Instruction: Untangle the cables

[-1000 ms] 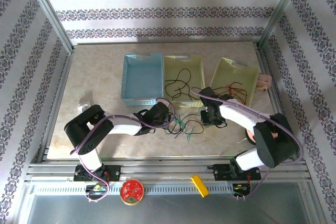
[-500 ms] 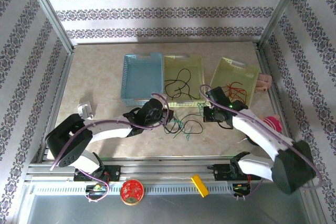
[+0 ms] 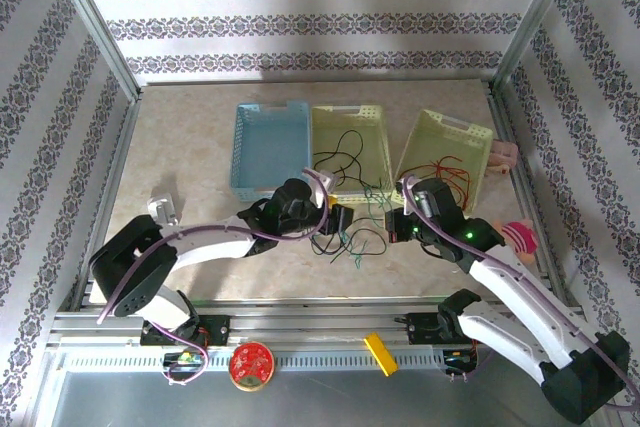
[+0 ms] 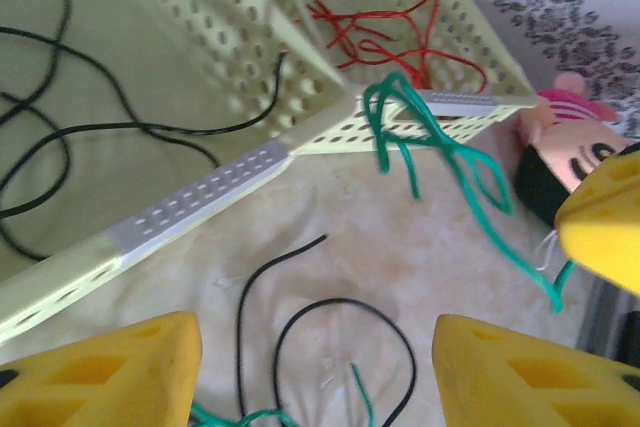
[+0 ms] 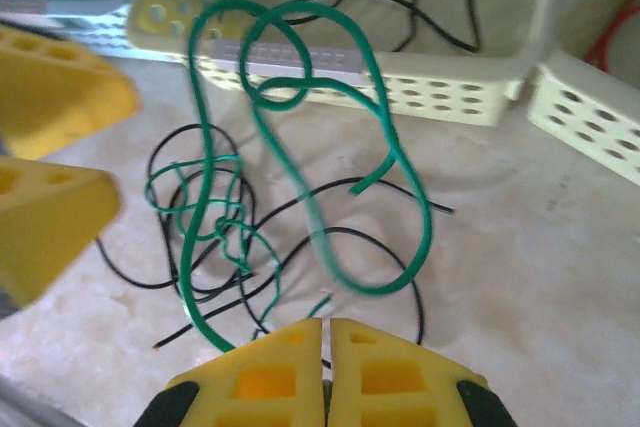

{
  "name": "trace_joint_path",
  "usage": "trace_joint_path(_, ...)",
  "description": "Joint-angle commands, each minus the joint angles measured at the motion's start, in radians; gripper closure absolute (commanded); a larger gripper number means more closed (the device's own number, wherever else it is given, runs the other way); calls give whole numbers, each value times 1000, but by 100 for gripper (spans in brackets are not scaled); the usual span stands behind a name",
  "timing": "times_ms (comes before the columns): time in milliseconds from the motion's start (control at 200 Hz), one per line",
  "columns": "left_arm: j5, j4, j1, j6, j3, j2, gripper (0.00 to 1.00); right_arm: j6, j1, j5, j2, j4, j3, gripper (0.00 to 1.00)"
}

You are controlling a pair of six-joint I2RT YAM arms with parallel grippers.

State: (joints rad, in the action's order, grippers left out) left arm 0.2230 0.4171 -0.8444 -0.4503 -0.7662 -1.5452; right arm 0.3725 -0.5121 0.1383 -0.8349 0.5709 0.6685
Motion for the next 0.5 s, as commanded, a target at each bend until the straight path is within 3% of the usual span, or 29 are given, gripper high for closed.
trace_joint_path(0, 99, 132, -1, -29, -15, -31, 37, -35, -19, 50, -13, -36, -4, 100)
trace_joint_path(495, 291, 220, 8, -87, -104, -157, 37, -59, -57, 63, -4, -57, -6, 100)
